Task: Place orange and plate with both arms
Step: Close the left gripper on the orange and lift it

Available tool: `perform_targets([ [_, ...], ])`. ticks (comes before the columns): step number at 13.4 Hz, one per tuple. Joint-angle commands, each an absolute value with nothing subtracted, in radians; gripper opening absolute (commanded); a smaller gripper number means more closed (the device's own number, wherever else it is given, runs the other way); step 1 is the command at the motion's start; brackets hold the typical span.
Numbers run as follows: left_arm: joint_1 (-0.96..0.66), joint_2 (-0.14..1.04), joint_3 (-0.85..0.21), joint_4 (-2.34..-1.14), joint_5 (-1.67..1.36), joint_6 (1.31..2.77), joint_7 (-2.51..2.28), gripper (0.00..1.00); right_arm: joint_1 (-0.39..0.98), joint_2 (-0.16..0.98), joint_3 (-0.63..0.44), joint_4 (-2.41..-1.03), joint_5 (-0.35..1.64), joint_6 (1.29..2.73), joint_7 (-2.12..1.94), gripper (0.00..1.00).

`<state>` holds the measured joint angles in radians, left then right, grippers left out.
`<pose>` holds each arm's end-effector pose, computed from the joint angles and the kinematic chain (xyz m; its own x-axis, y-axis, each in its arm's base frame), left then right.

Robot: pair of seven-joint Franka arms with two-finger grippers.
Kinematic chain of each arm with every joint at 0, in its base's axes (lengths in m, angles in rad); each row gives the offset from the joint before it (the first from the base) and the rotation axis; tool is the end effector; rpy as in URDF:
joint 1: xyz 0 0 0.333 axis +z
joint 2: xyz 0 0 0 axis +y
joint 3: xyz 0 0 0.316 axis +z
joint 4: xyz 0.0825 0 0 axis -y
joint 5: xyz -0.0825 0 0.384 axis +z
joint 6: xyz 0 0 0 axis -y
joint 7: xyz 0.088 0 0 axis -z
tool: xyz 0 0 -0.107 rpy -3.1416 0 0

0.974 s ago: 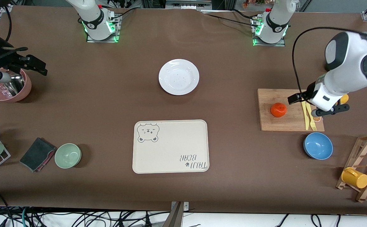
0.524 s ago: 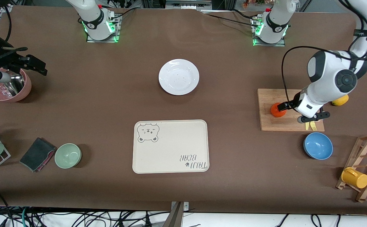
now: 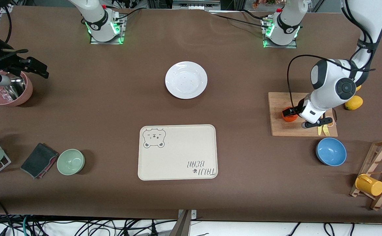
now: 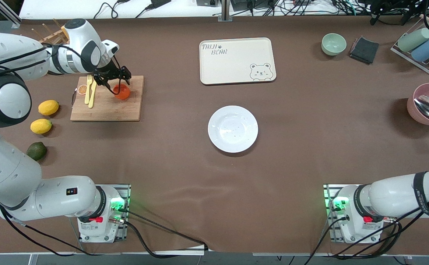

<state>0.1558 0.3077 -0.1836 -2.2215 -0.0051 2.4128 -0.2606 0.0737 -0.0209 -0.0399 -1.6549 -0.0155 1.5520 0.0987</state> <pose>0.5379 -0.0162 0.2287 0.9639 0.2363 -0.1226 0.2413 -0.9700 0.0276 0.5430 0.0165 0.5949 0.9947 -0.0652 -0.0801 -0.0635 -0.9977 0.0226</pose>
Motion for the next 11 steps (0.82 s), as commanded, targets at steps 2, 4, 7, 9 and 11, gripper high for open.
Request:
perform_targets([
  [2, 0.166, 0.347, -0.187, -2.230, 0.015, 2.466, -0.252, 1.00, 0.071, -0.015, -0.043, -1.632, -0.002, 1.531, 0.084, 1.00],
  [4, 0.166, 0.351, -0.187, -2.233, 0.015, 2.473, -0.250, 0.70, 0.071, -0.015, -0.043, -1.632, 0.002, 1.531, 0.084, 1.00],
  [7, 0.187, 0.327, -0.189, -2.237, 0.014, 2.456, -0.206, 0.00, 0.072, -0.015, -0.043, -1.632, 0.003, 1.531, 0.084, 1.00],
  [9, 0.192, 0.255, -0.190, -2.237, 0.006, 2.407, -0.198, 0.00, 0.071, -0.017, -0.043, -1.632, 0.003, 1.531, 0.084, 1.00],
  [11, 0.192, 0.155, -0.233, -2.237, 0.002, 2.382, -0.198, 0.00, 0.072, -0.015, -0.043, -1.632, 0.002, 1.531, 0.083, 1.00],
])
